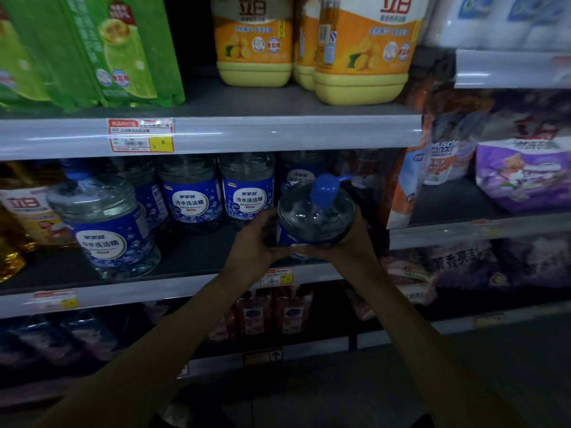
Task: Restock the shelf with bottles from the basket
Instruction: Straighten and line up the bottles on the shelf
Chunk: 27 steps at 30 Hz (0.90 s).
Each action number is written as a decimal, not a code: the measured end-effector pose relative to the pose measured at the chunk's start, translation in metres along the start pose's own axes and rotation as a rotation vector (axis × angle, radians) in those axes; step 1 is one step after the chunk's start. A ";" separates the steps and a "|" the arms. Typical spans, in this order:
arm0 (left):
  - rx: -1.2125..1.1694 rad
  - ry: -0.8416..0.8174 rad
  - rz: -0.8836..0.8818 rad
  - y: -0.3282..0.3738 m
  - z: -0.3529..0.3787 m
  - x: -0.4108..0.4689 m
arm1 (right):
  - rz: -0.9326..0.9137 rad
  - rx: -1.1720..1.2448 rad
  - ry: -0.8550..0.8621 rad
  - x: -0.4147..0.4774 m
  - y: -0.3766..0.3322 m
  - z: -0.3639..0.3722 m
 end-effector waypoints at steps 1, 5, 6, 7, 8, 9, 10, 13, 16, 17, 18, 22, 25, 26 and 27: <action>0.021 -0.007 0.019 0.003 0.002 -0.002 | -0.007 -0.012 0.002 -0.002 0.000 -0.001; 0.163 0.006 0.118 0.016 0.008 -0.009 | 0.011 -0.014 0.047 -0.014 -0.001 -0.004; 0.180 0.015 0.130 0.016 0.009 -0.010 | 0.011 -0.035 0.056 -0.017 -0.002 -0.006; 0.181 0.021 0.134 0.018 0.009 -0.012 | 0.002 -0.065 0.067 -0.020 -0.004 -0.008; 0.173 0.026 0.141 0.019 0.010 -0.013 | -0.010 -0.090 0.076 -0.023 -0.007 -0.010; 0.167 0.032 0.149 0.020 0.011 -0.014 | -0.024 -0.105 0.082 -0.025 -0.010 -0.011; 0.162 0.037 0.164 0.023 0.012 -0.016 | -0.037 -0.116 0.087 -0.027 -0.012 -0.013; 0.093 0.029 0.159 0.032 0.018 -0.018 | -0.090 -0.115 0.110 -0.031 -0.023 -0.023; -0.144 -0.045 0.061 0.037 0.029 -0.020 | -0.086 -0.075 0.123 -0.036 -0.024 -0.038; -0.212 -0.078 0.016 0.036 0.033 -0.020 | -0.064 -0.061 0.126 -0.038 -0.022 -0.044; -0.252 -0.105 -0.017 0.035 0.038 -0.021 | -0.040 -0.060 0.130 -0.040 -0.020 -0.049; -0.023 -0.186 0.051 0.034 0.055 -0.023 | 0.053 -0.072 0.137 -0.048 -0.009 -0.065; 0.002 -0.220 0.030 0.031 0.068 -0.024 | 0.123 -0.039 0.158 -0.053 -0.002 -0.076; -0.006 -0.225 0.019 0.030 0.072 -0.025 | 0.148 -0.024 0.168 -0.054 0.002 -0.079; -0.006 -0.229 0.006 0.028 0.076 -0.024 | 0.173 -0.005 0.182 -0.055 0.004 -0.083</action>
Point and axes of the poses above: each hand's wrist, its own x-axis towards the middle knuckle, its own z-axis out of the palm, y = z × x, the point moved 5 cm from there along x, towards the middle knuckle, and after that the axes turned 5 degrees about -x, right-handed, at the moved point
